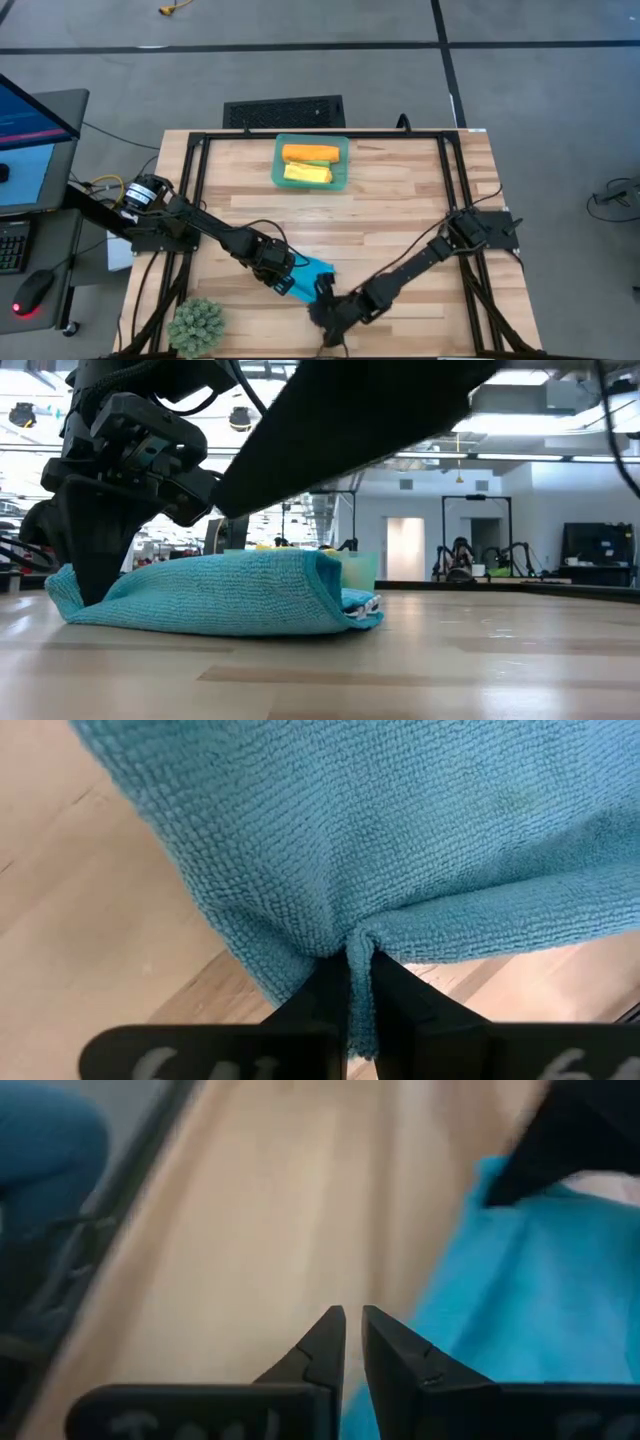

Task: Roll microfiber towels into tight, uniform cylinder then place into a basket
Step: Fold the blue towel

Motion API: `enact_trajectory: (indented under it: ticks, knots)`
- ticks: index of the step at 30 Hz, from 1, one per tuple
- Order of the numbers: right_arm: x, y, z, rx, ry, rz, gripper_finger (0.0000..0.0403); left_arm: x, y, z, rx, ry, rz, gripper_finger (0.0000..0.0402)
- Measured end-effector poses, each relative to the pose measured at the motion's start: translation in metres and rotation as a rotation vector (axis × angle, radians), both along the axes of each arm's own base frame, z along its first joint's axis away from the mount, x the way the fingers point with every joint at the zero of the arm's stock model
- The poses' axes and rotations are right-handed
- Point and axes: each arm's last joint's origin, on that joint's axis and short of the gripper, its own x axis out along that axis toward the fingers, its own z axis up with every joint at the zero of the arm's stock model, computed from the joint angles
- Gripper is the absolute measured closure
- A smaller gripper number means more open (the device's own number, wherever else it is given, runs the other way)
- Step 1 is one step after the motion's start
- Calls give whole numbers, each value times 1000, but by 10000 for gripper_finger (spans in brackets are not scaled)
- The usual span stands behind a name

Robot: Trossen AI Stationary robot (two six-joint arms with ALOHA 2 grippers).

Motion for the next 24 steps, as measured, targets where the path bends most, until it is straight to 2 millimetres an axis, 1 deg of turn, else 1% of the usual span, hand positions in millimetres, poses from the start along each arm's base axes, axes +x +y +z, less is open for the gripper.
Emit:
enact_trajectory:
  ticks: [2, 4, 7, 13, 21, 24]
  knots:
    - [5, -8, -1, 14, 10, -16, 342, 0, 0, 0, 1, -3, -7, 391]
    - [8, -12, -1, 44, 26, -1, 342, 0, 0, 0, 1, -3, -7, 391]
    - [8, -12, -1, 78, 43, 11, 342, 0, 0, 0, 3, -5, -14, 391]
    - [7, -12, -2, 74, 54, 12, 342, 0, 0, 0, 4, -7, -17, 391]
    - [3, -24, -16, 80, 97, -52, 343, 0, 0, 0, 5, -9, -16, 391]
    - [1, -28, -22, 68, 105, -101, 343, 0, 0, 0, 5, -10, -16, 391]
